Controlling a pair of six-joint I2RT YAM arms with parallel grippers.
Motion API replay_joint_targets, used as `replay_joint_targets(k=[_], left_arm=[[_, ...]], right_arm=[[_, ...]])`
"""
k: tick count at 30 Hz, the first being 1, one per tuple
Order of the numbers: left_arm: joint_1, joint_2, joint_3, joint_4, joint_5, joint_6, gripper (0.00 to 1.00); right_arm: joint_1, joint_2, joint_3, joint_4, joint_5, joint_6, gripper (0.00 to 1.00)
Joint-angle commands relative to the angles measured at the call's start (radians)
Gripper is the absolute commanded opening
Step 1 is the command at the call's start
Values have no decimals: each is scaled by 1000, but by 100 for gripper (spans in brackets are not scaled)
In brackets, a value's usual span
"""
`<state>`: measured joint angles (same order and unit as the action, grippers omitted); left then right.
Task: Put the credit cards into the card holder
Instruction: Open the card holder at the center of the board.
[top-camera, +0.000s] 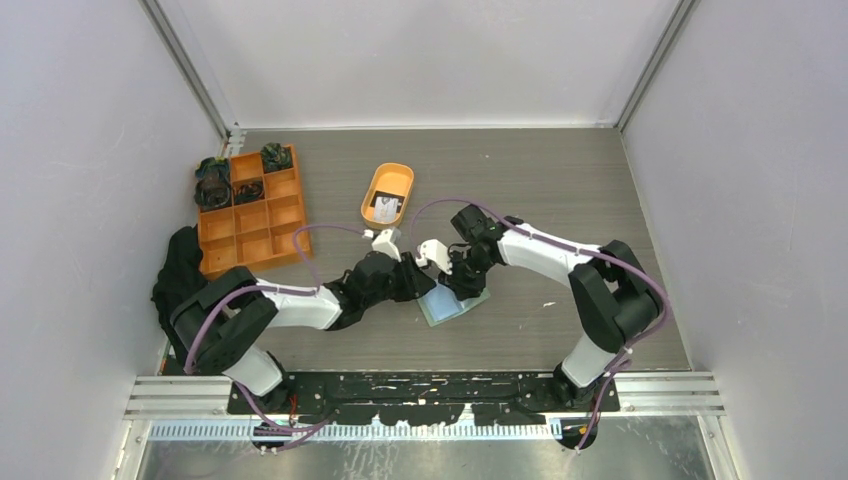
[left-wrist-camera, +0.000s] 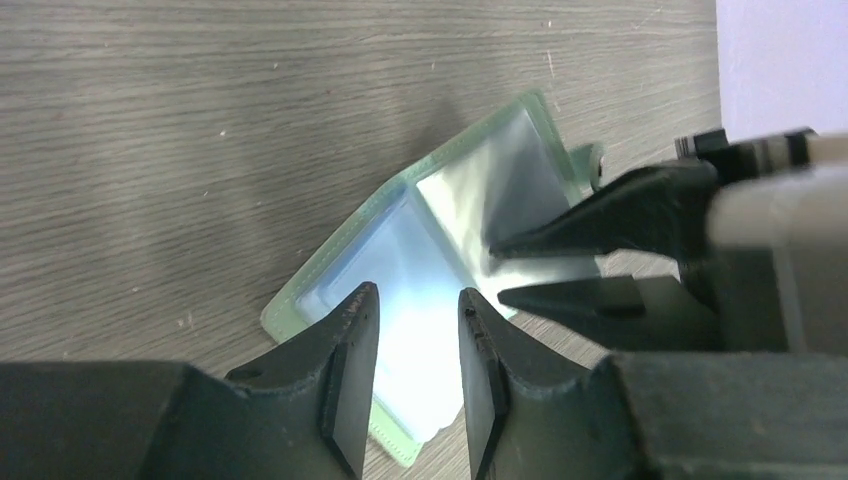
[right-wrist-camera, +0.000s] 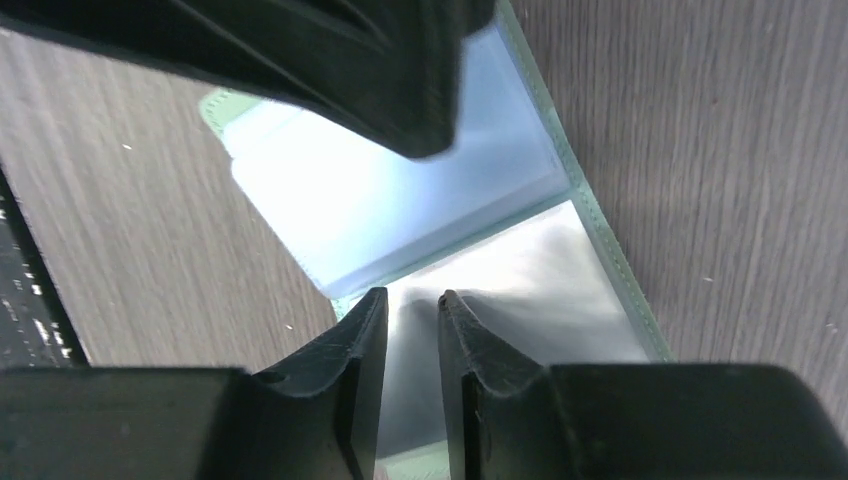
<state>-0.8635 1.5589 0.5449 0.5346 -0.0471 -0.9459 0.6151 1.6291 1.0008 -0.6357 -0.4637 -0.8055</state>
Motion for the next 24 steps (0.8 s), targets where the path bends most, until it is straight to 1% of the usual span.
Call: replay_joint_targets(k=[1, 5, 8, 10, 14, 19, 24], left_arm=[[6, -76, -61, 63, 42, 37, 37], [1, -168, -136, 37, 35, -1, 42], [-6, -191, -171, 41, 43, -44, 44], [-10, -187, -192, 100, 89, -82, 44], [-23, -138, -189, 196, 123, -116, 46], [-24, -31, -153, 285, 146, -143, 53], [-27, 42, -130, 291, 123, -173, 55]], right_arm=[[-6, 29, 51, -46, 113, -32, 31], [-15, 58, 63, -74, 103, -41, 30], [-14, 104, 91, -116, 81, -34, 28], [-14, 135, 113, -159, 64, -31, 28], [-15, 176, 147, -199, 35, -6, 26], [-14, 193, 164, -215, 21, 21, 26], [-15, 219, 194, -247, 6, 46, 25]])
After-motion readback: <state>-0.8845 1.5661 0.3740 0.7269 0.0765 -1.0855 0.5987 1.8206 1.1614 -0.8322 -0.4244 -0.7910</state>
